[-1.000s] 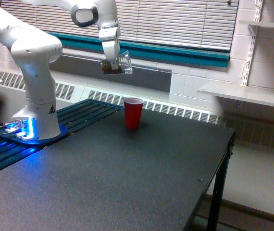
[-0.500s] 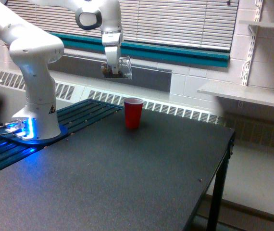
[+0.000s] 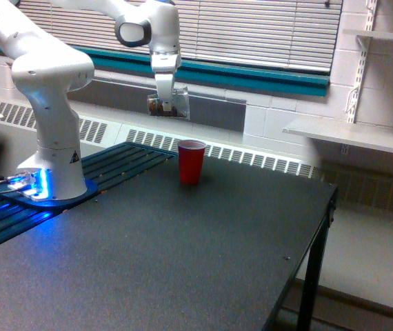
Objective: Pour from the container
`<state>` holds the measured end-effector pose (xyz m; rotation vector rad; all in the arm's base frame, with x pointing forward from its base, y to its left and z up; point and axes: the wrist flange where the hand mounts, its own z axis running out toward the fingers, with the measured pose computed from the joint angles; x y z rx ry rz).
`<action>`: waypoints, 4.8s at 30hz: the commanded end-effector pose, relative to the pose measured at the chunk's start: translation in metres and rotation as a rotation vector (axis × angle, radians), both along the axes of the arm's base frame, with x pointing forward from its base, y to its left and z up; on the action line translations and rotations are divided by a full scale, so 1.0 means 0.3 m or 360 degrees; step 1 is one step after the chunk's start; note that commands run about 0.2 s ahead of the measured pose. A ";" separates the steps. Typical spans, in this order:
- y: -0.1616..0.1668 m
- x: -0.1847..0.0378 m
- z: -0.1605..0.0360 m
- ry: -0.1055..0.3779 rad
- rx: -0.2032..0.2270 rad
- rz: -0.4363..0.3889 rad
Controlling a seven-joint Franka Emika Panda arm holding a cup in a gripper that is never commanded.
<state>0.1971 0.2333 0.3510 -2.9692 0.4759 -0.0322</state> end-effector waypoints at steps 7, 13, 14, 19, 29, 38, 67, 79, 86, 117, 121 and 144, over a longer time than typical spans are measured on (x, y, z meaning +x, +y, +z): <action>0.009 0.016 -0.033 0.0080 -0.0024 0.0093; 0.017 0.025 -0.042 0.0107 -0.0028 0.0116; 0.018 0.026 -0.043 0.0112 -0.0030 0.0121; 0.024 0.031 -0.048 0.0139 -0.0034 0.0149; 0.033 0.035 -0.046 0.0180 -0.0034 0.0209; 0.037 0.030 -0.048 0.0207 -0.0041 0.0240; 0.030 0.030 -0.060 0.0295 -0.0058 0.0277; 0.014 0.056 -0.065 0.0346 -0.0079 0.0298; 0.032 0.057 -0.084 0.0363 -0.0081 0.0323; 0.039 0.111 -0.107 0.0458 -0.0112 0.0401; 0.041 0.126 -0.111 0.0473 -0.0111 0.0400; 0.060 0.152 -0.125 0.0554 -0.0118 0.0485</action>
